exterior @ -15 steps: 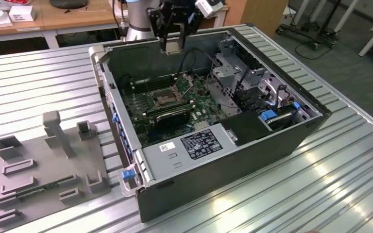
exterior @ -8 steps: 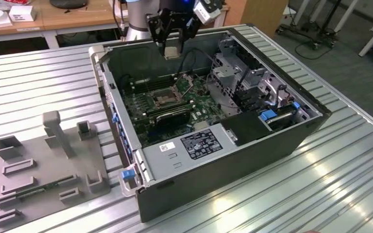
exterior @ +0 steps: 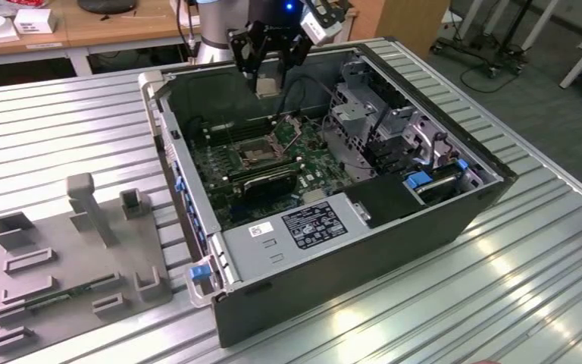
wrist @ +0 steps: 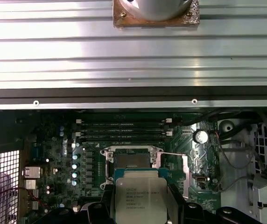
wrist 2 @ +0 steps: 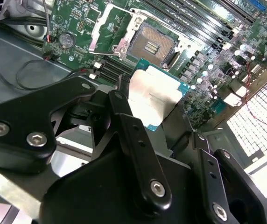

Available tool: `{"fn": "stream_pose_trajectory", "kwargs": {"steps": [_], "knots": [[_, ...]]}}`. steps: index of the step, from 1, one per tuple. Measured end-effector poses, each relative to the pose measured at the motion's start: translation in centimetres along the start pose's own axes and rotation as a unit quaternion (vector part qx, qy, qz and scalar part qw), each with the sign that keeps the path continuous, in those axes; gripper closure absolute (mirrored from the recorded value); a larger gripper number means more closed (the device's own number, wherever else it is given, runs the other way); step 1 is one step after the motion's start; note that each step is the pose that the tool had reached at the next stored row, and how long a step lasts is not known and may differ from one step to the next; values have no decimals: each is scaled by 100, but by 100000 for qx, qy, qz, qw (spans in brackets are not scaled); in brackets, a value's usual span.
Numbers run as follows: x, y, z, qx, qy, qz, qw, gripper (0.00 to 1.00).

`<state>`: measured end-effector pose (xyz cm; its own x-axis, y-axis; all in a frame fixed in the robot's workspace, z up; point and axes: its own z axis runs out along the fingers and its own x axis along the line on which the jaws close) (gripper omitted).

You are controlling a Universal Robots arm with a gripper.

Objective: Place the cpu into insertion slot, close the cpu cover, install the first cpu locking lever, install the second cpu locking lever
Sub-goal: 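Place the cpu into insertion slot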

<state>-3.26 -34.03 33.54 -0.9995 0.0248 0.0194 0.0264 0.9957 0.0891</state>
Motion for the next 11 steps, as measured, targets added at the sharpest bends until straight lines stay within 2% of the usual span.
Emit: {"fn": "stream_pose_trajectory", "kwargs": {"steps": [11], "knots": [[0,-2,23,-12,-5,-4,100000,46]]}}
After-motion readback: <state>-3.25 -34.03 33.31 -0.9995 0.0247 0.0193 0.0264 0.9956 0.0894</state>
